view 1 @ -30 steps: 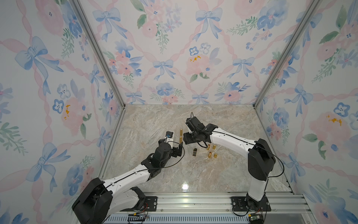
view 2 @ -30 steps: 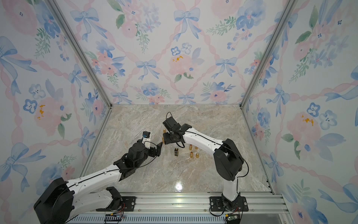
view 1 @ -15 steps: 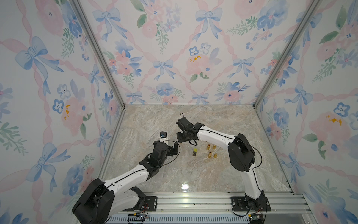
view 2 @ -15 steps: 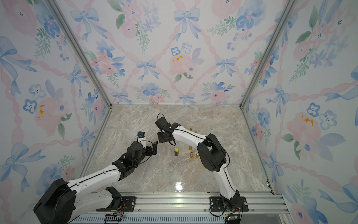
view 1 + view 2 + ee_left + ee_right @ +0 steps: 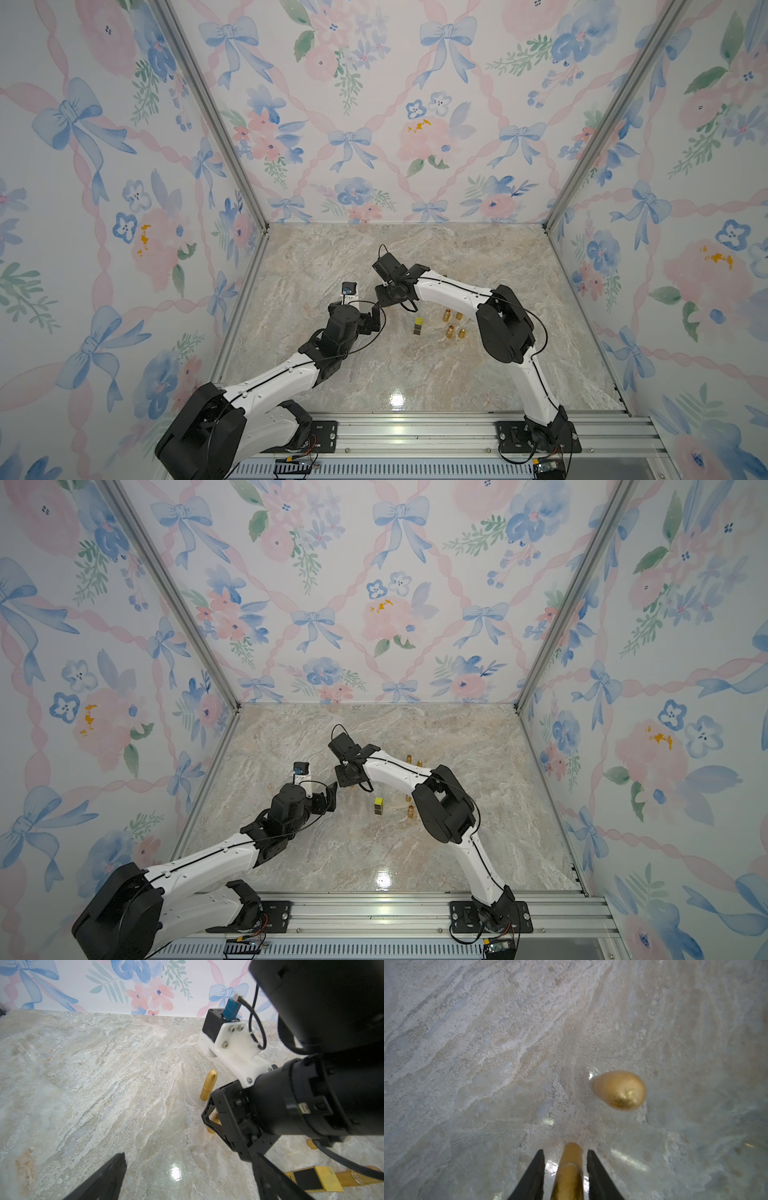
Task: Open the lipstick cap
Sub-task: Pick up the lipstick at the center of the board.
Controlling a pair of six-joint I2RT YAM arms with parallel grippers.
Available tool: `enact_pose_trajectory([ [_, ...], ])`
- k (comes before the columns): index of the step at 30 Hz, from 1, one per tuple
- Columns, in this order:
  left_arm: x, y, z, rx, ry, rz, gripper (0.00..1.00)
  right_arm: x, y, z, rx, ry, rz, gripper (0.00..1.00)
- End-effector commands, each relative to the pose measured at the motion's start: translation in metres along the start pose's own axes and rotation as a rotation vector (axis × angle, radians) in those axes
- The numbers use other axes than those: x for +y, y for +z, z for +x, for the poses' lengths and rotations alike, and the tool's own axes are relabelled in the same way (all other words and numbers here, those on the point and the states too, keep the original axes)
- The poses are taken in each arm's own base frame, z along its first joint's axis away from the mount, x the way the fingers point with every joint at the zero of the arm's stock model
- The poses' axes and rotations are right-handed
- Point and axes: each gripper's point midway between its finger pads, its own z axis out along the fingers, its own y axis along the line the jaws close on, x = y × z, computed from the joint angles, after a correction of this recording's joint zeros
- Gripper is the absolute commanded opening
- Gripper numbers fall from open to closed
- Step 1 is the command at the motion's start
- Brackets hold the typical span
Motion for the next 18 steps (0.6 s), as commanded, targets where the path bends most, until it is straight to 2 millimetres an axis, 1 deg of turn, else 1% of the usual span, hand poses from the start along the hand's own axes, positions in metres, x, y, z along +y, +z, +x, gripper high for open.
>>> enact_pose_trajectory([
  [1,0.005,-0.001,0.000,-0.009,-0.024,-0.015,0.98,0.000,0.005,0.003,0.013,-0.022,0.028,0.32],
  [3,0.006,-0.001,0.000,-0.008,-0.027,-0.016,0.98,-0.001,0.006,0.003,0.010,-0.023,0.036,0.28],
  [7,0.006,-0.001,-0.001,-0.011,-0.027,-0.014,0.98,-0.002,0.004,0.004,0.014,-0.032,0.043,0.25],
  [9,0.006,-0.001,-0.001,-0.011,-0.027,-0.014,0.98,-0.003,0.001,0.003,0.009,-0.034,0.046,0.21],
  [13,0.006,-0.001,-0.001,-0.011,-0.028,-0.012,0.98,0.000,-0.013,-0.001,-0.009,-0.039,0.019,0.20],
  [18,0.004,-0.001,-0.002,-0.011,-0.015,0.000,0.98,-0.001,-0.038,-0.004,-0.036,-0.038,0.005,0.19],
])
